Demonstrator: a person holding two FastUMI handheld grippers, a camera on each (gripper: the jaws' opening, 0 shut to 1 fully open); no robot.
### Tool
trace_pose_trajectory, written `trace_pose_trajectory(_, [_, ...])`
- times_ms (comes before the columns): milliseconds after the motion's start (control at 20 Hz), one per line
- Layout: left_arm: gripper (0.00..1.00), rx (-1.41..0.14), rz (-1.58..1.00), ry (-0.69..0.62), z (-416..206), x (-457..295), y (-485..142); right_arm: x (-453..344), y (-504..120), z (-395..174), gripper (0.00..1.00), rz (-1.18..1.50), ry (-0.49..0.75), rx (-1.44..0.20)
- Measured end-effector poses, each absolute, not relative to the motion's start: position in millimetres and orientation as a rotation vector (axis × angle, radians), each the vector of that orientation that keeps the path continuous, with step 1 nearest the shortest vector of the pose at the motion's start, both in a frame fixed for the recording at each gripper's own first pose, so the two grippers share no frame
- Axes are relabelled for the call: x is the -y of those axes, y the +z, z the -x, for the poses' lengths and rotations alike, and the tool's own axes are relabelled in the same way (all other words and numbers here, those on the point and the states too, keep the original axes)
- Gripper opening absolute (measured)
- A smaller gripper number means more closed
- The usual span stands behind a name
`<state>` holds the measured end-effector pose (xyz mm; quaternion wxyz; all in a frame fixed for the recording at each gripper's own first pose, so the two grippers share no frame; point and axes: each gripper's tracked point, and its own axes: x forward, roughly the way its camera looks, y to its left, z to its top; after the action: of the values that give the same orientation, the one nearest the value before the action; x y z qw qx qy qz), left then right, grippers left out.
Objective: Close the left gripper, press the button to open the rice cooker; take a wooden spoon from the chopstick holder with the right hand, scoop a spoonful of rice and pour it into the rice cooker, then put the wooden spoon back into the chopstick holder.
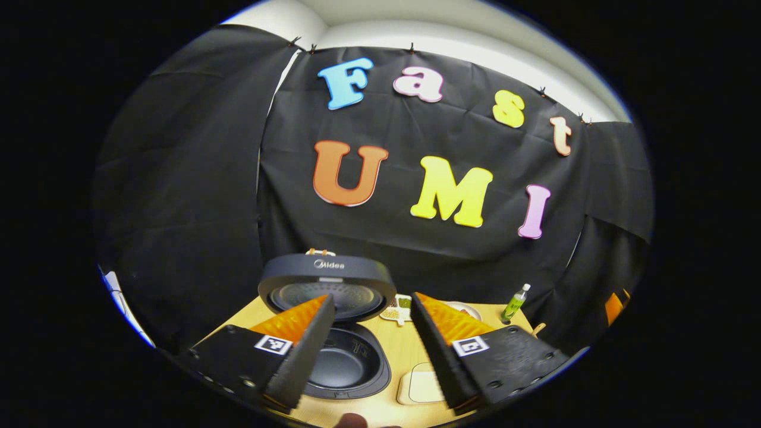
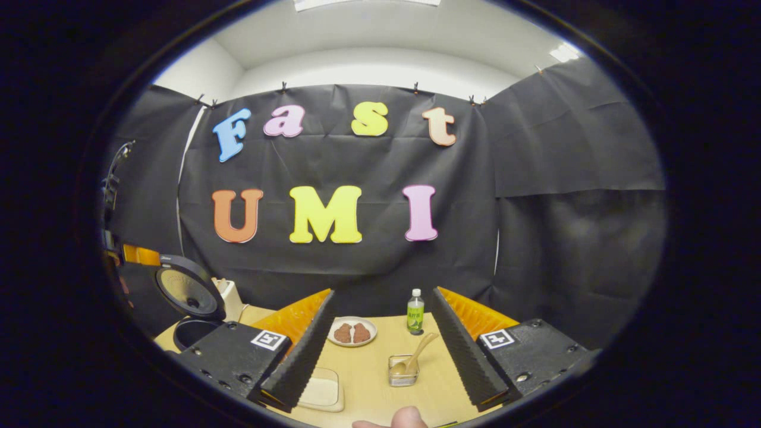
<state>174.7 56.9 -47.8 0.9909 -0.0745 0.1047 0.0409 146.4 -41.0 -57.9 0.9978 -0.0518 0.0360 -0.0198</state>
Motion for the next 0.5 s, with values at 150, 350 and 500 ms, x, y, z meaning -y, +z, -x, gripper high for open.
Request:
trace_pose_trajectory(150, [0.83, -0.157, 0.128, 0.086, -151.9, -43.2, -33.1, 46.5, -59.8, -138.2, 1.0, 0.091, -0.038, -0.081])
trace_pose_trajectory(350, [0.95, -0.089, 0.068, 0.105, -117.4, -30.7, -21.6, 59.5, -58.0, -133.7, 1.0, 0.104, -0.028, -0.084])
trace_pose_trajectory(500, [0.94, -0.029, 0.033, 0.092, -98.5, -14.8, -10.5, 71.0, -65.6, -133.7, 1.0, 0.089, -0.015, -0.117])
